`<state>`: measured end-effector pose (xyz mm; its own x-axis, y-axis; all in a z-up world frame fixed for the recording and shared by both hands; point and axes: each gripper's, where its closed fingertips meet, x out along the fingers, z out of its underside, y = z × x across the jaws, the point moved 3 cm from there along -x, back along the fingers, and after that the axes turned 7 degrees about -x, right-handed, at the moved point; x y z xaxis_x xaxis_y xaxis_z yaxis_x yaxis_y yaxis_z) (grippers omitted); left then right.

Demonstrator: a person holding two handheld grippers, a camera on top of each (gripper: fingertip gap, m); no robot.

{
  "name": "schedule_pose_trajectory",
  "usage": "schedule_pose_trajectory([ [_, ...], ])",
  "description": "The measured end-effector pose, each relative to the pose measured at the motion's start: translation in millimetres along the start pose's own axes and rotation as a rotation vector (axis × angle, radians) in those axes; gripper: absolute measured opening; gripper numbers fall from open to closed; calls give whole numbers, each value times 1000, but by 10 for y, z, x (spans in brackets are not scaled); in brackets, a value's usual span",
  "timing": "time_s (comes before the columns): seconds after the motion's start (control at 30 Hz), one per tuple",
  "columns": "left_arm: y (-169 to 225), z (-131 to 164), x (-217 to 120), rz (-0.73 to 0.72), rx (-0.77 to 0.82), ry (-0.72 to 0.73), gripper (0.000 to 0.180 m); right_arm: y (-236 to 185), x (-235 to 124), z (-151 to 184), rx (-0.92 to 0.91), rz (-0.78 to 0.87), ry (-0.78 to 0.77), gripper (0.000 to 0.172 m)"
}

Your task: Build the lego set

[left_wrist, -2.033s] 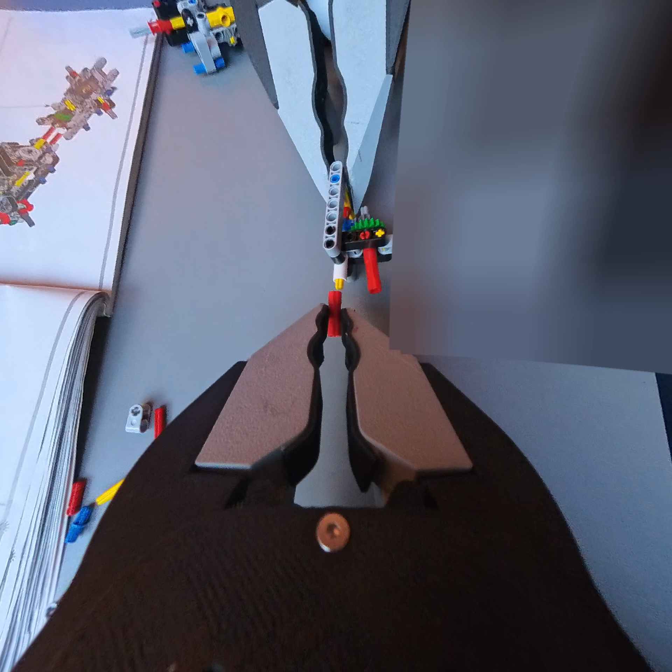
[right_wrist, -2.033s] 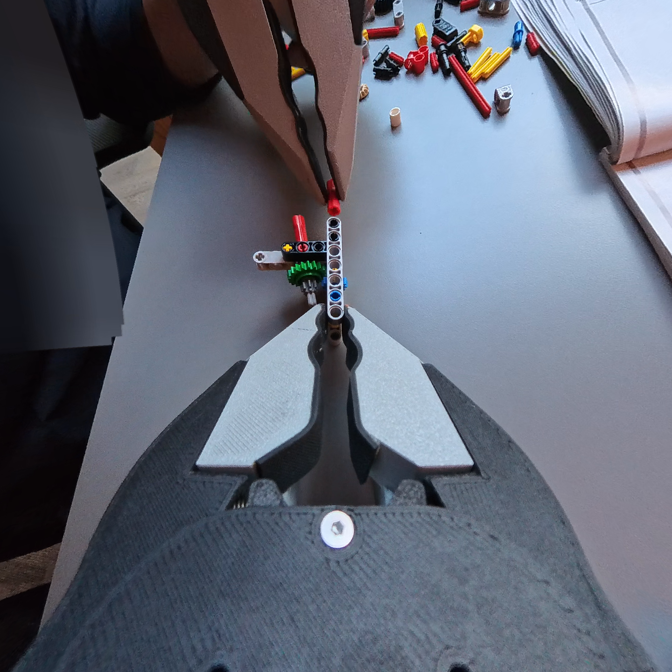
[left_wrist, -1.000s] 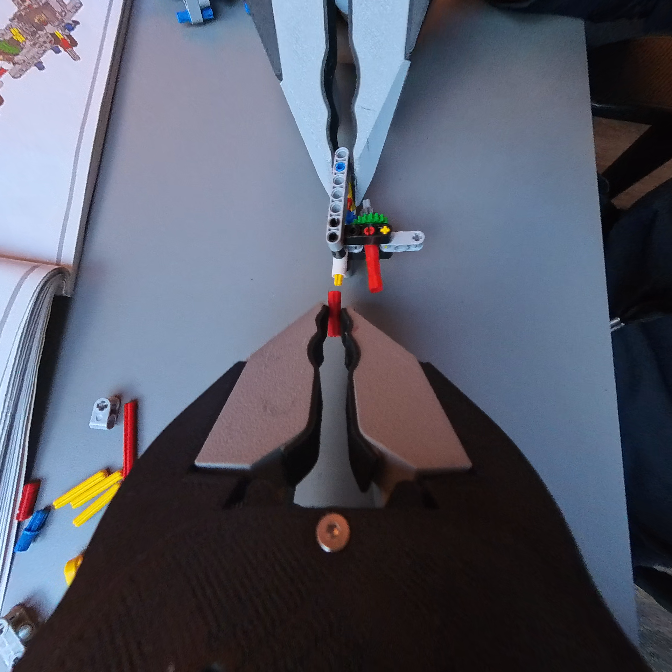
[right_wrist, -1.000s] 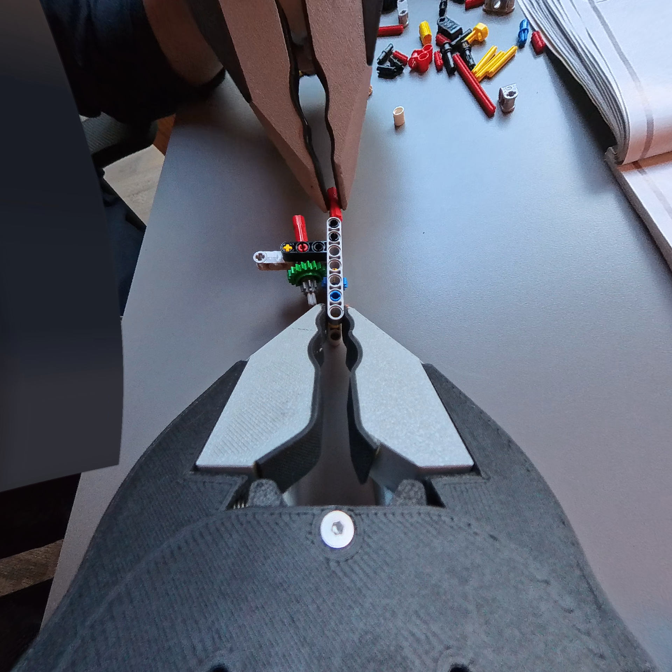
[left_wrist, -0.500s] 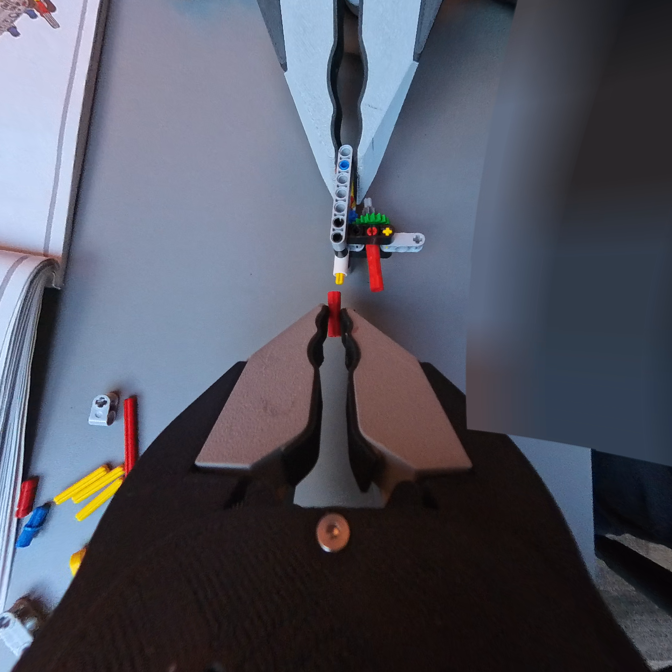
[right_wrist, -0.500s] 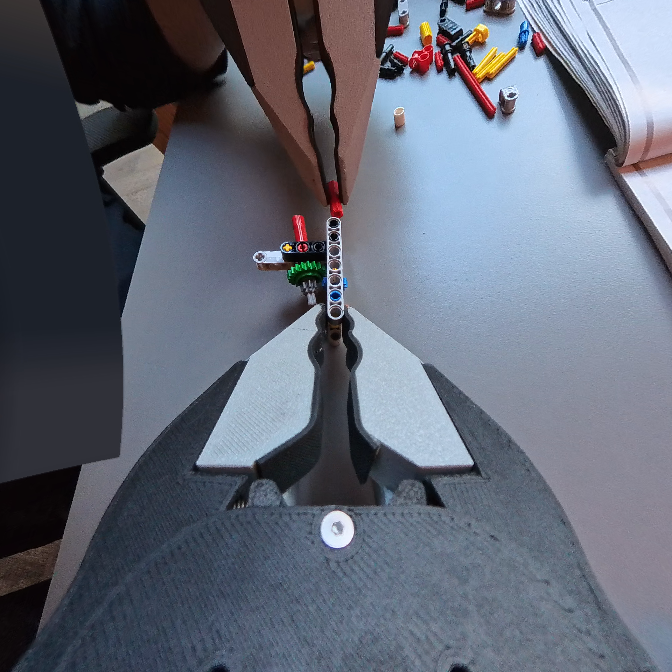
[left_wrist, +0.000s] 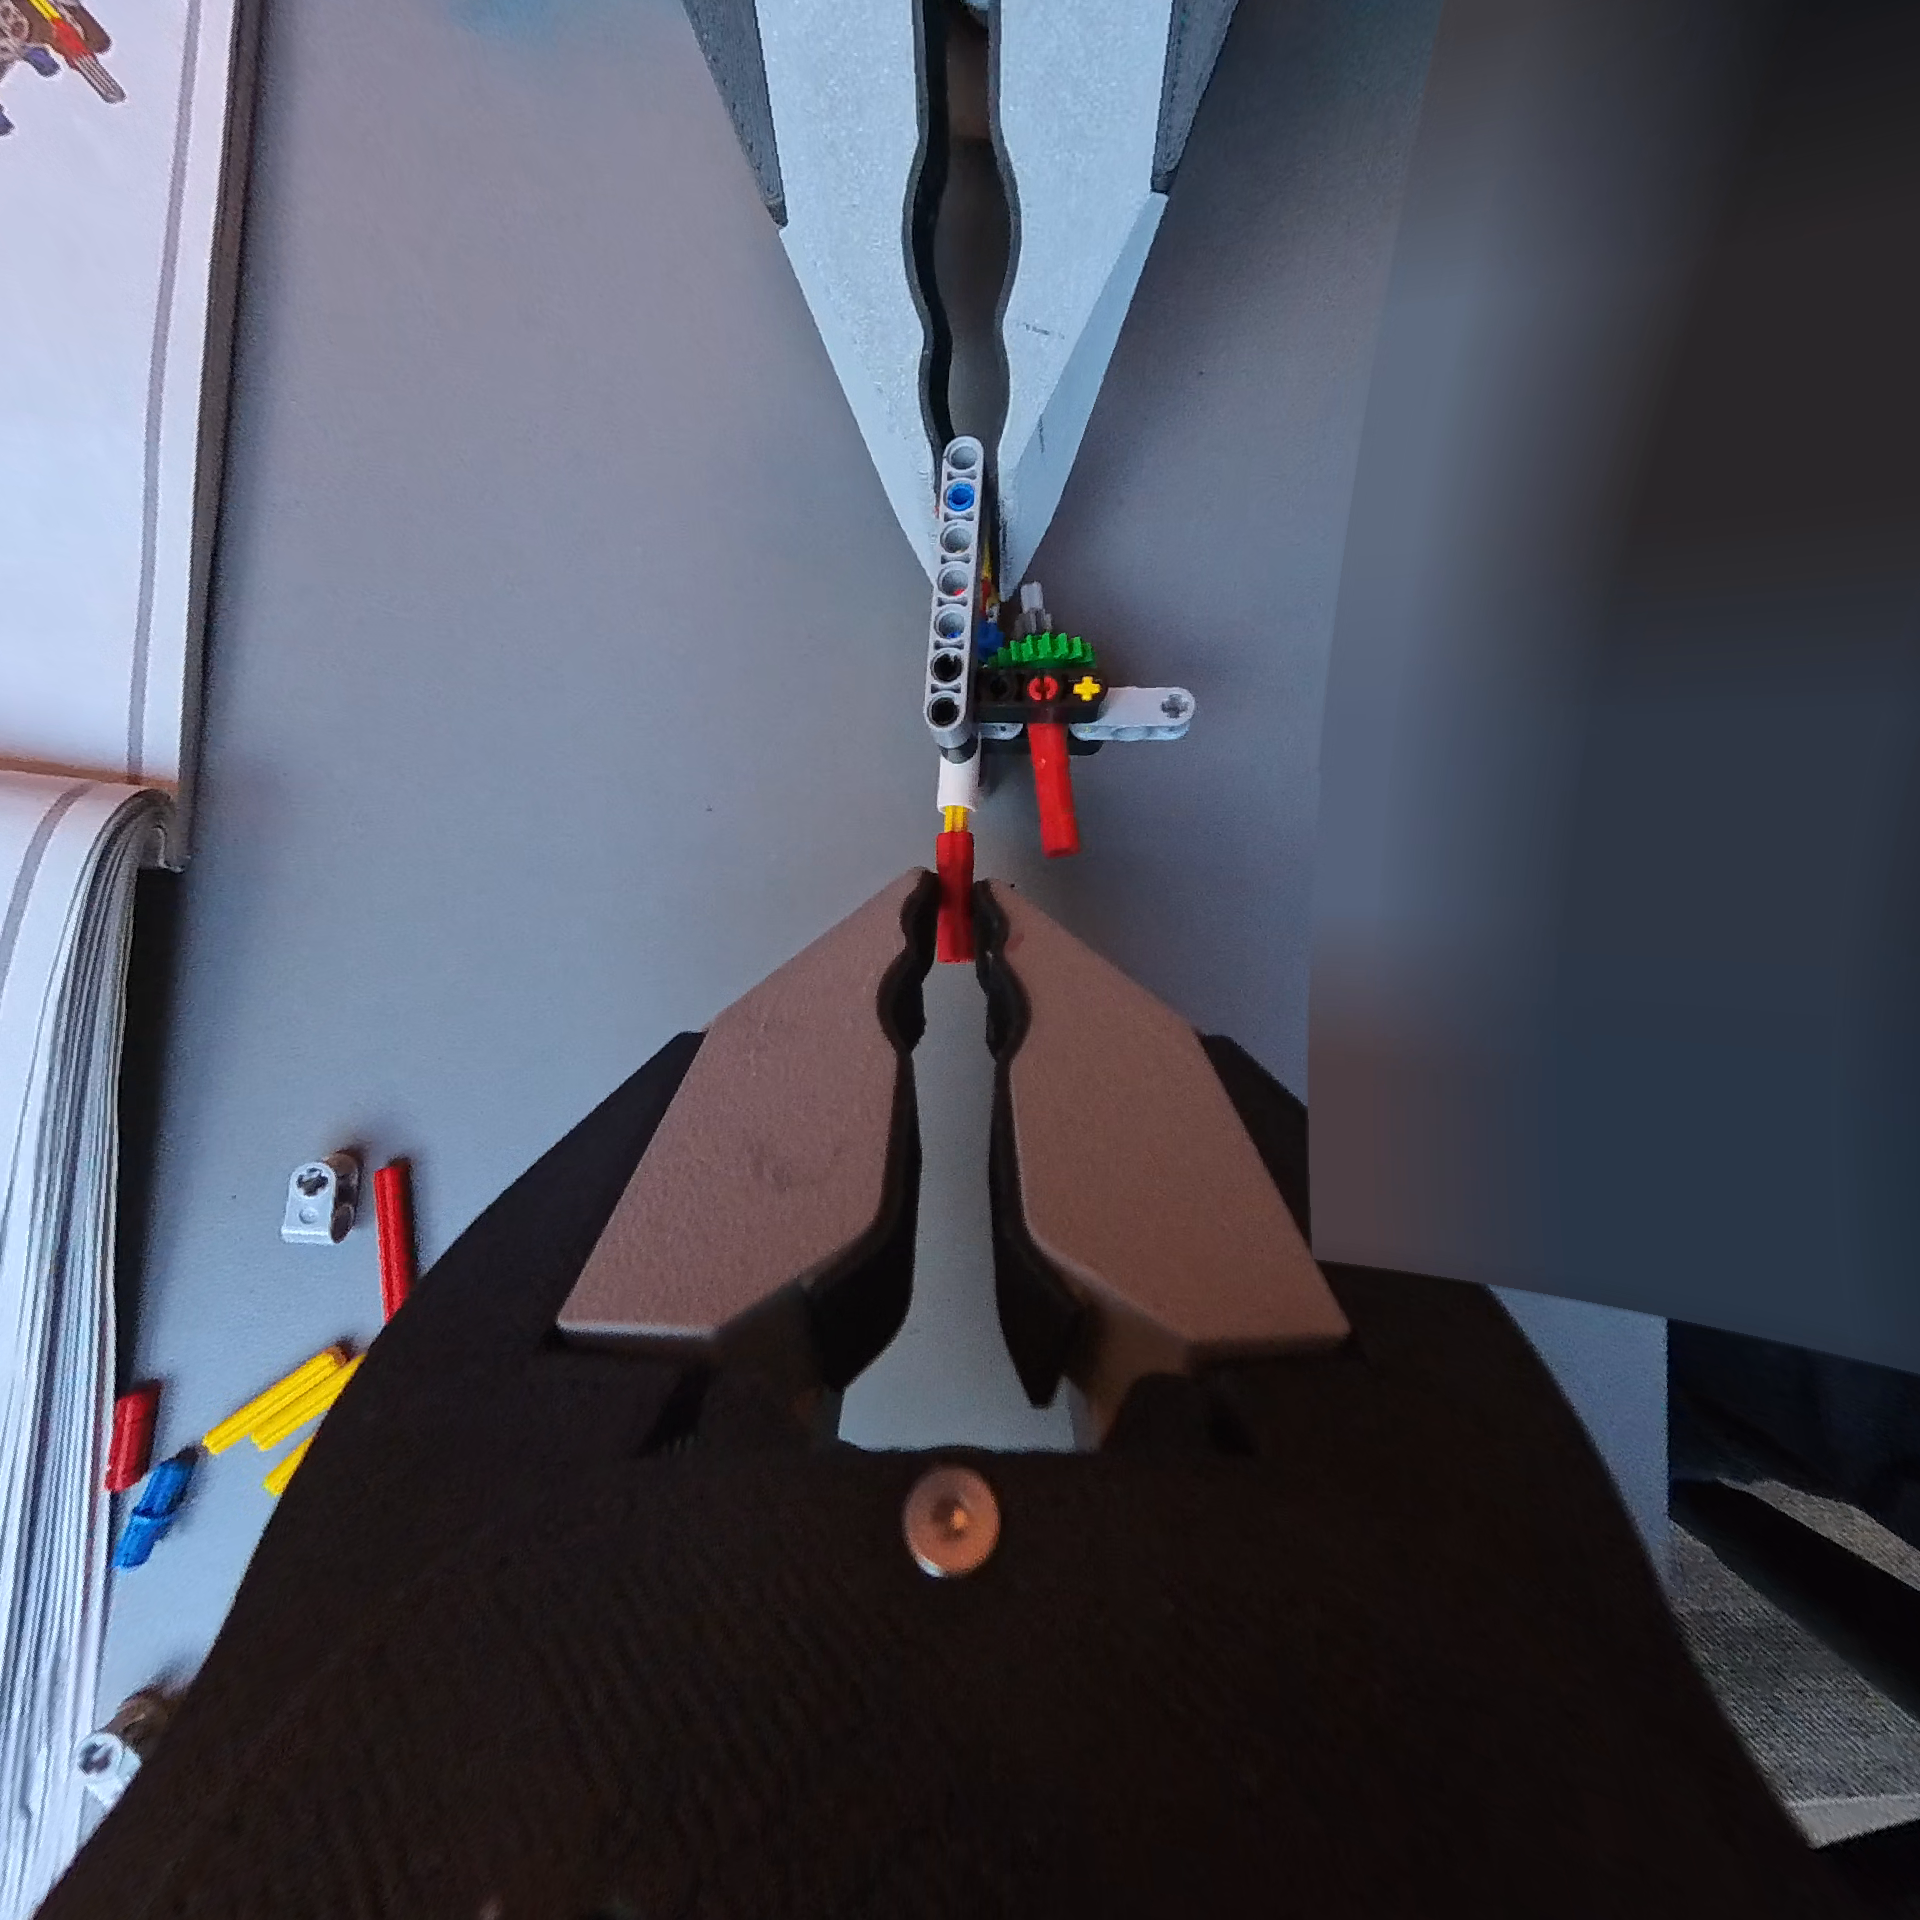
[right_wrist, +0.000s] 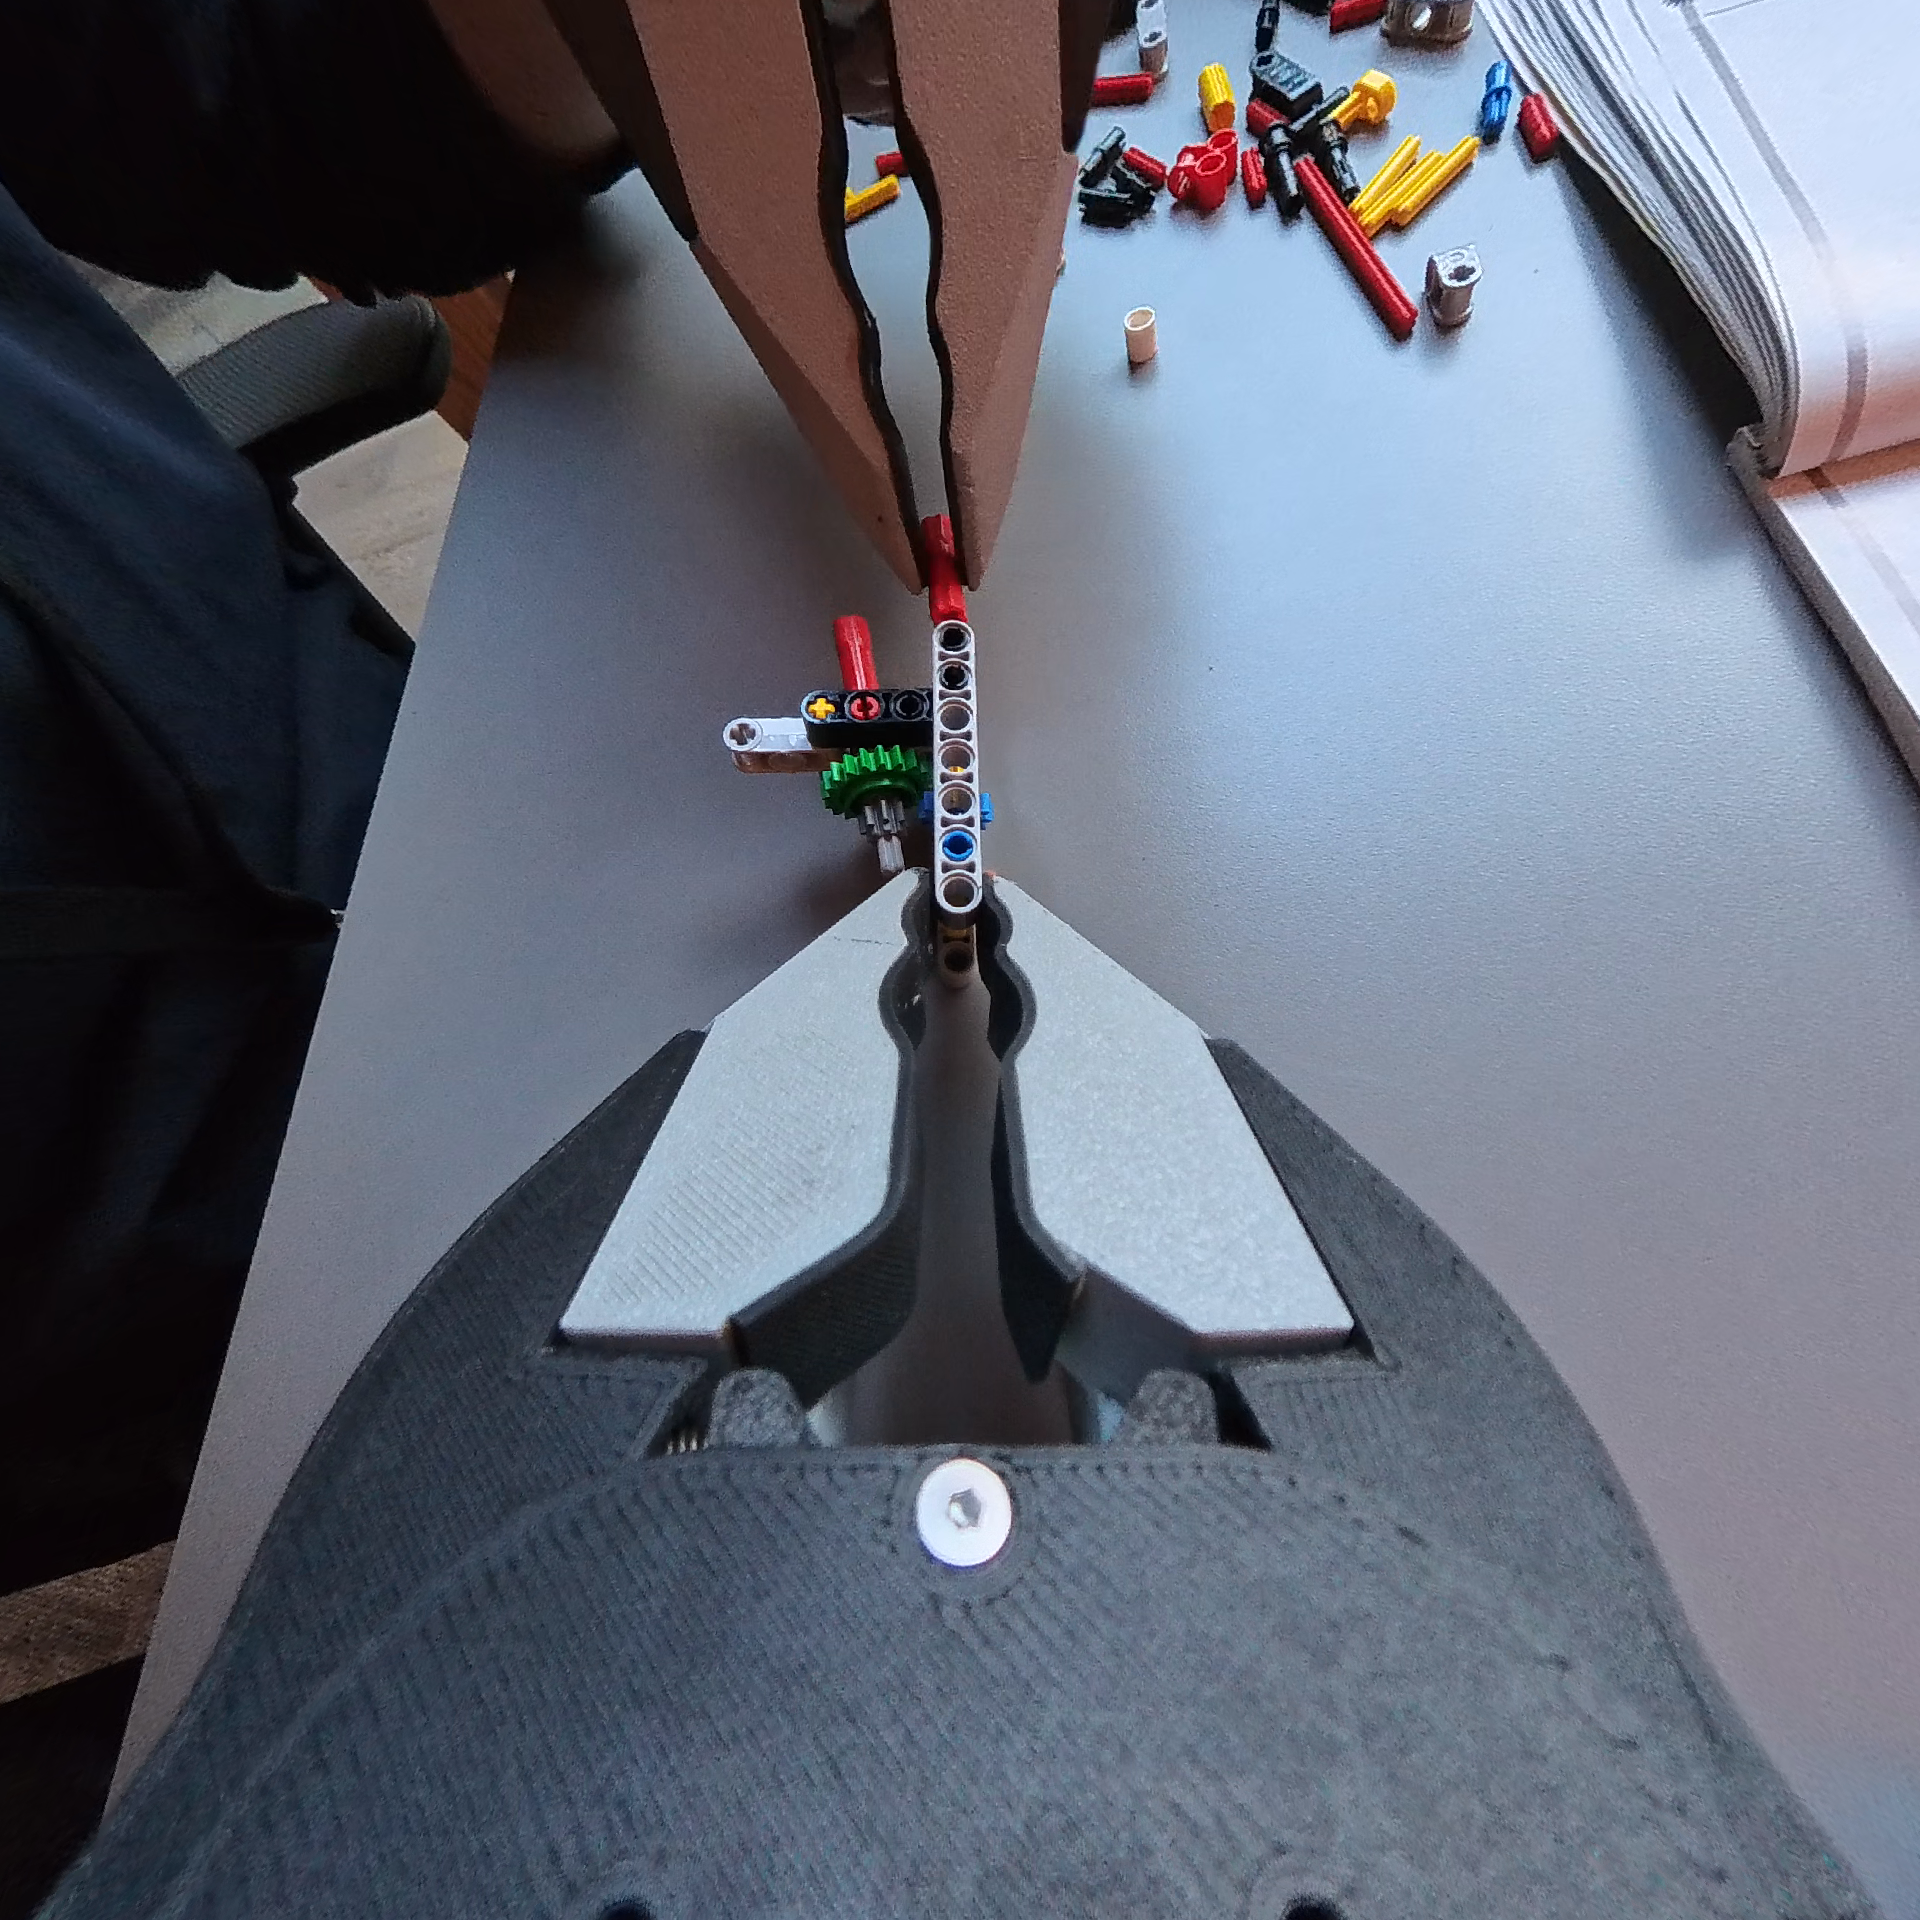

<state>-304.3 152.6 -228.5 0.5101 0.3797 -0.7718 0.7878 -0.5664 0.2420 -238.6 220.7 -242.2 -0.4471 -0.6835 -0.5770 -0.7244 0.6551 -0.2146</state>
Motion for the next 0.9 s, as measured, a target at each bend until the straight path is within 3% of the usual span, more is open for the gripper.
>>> schedule_pose_trajectory([
  [0.9, 11, 8, 52, 21, -17, -3, 2, -19, 4, 1, -8, 0, -2, 4],
])
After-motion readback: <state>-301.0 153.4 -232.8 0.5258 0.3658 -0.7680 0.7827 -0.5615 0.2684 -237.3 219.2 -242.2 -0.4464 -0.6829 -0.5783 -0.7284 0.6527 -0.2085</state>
